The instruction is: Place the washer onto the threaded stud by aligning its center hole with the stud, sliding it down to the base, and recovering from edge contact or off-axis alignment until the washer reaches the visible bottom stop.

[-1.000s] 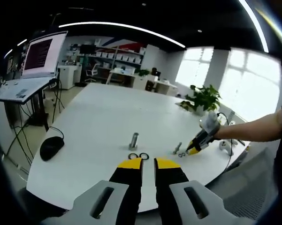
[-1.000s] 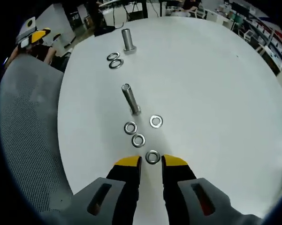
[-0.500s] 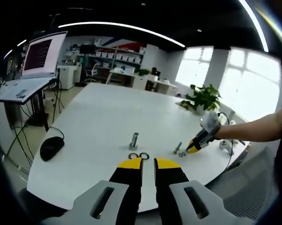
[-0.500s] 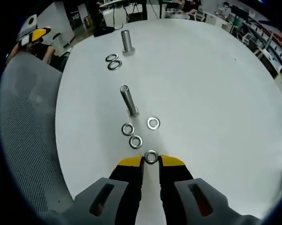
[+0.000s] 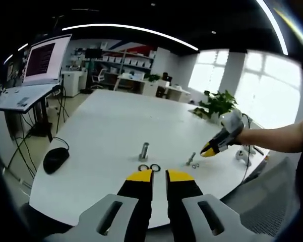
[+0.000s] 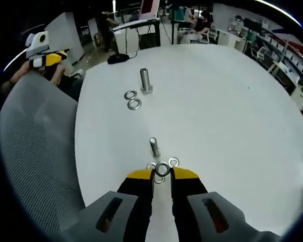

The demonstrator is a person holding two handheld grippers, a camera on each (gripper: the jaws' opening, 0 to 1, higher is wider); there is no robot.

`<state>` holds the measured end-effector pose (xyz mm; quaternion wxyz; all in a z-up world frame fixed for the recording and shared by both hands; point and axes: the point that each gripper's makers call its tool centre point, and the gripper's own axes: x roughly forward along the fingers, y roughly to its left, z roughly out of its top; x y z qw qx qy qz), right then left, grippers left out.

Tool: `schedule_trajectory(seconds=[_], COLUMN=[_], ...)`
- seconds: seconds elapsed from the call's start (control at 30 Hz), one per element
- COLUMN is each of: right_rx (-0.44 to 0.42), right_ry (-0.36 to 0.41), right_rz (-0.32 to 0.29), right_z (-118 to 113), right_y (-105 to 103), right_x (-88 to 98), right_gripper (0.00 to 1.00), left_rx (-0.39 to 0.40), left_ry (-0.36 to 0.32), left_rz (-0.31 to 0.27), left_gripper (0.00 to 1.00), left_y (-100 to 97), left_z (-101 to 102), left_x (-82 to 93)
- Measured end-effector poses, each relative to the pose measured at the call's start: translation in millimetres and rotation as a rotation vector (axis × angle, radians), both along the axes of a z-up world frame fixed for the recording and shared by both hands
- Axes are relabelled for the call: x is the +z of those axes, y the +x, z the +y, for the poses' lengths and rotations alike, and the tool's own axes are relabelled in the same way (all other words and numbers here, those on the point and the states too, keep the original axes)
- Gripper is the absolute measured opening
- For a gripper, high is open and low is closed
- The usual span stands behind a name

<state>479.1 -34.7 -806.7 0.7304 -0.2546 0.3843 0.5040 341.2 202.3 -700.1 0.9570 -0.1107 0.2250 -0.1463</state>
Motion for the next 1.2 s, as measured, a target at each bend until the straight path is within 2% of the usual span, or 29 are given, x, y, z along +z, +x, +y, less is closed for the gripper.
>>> schedule_trajectory(seconds=[0.2,0.37,0.73,1.2], right_rx=[0.022,0.043,0.048,0.032], right_ry=[0.034,0.041,-0.007,-0.03], right_rz=[-0.028,-0.042,-0.042,-0.02], right_z=[17,29,33,32], right_y=[-2,-2,2,4], right_x=[15.2,20.9,8.8,-1.3], right_gripper=[0.15,0.15,0.15,0.15], left_rx=[-0.004,-0.003,-0.004,-0.003], left_ry=[0.003,0.003,0.001,-0.001], left_rz=[0.002,0.001,-0.001,-0.001], left_gripper=[0.07,0.07,0.07,0.07], left_y=[-0.5,-0.5,-0.5,-0.5], left_z=[-1,-1,-1,-1], left_x=[-0.3,-0.3,0.4,0.4])
